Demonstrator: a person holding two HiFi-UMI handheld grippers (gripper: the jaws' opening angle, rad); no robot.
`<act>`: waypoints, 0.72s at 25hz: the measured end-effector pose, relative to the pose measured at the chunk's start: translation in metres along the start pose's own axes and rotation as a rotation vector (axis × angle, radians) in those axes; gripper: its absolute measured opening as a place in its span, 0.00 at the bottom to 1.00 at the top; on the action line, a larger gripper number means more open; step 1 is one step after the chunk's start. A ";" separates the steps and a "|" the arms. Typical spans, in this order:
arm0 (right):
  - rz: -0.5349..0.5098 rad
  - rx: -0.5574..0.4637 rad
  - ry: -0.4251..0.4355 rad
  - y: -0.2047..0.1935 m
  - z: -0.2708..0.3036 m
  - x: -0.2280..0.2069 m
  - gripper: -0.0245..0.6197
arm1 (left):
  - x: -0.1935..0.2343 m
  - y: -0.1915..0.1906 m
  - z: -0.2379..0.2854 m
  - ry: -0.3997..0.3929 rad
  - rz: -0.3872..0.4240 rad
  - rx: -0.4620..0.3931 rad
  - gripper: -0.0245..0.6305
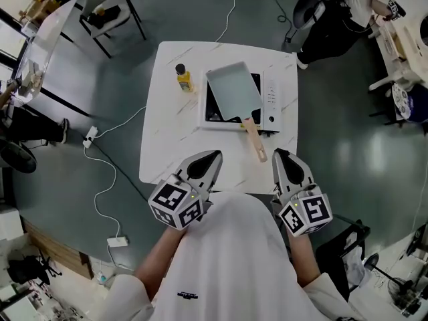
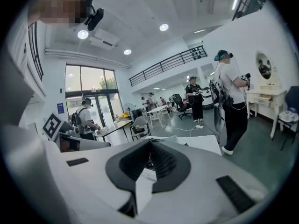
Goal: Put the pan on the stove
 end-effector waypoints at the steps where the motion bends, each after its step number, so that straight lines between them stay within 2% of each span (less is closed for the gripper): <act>1: -0.007 0.006 -0.001 0.000 0.001 0.001 0.04 | 0.001 0.000 0.000 0.001 0.003 0.001 0.04; 18: 0.005 0.008 -0.005 -0.008 -0.006 0.006 0.04 | -0.004 -0.008 -0.011 0.018 0.012 0.001 0.04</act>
Point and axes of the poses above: the fingertips, and each gripper's own axes: z forward along the fingers, x to its left, y out of its top, the point moved 4 cm from there along -z, backward along the fingers, and after that the axes turned 12 degrees about y, right-handed, at the moved point
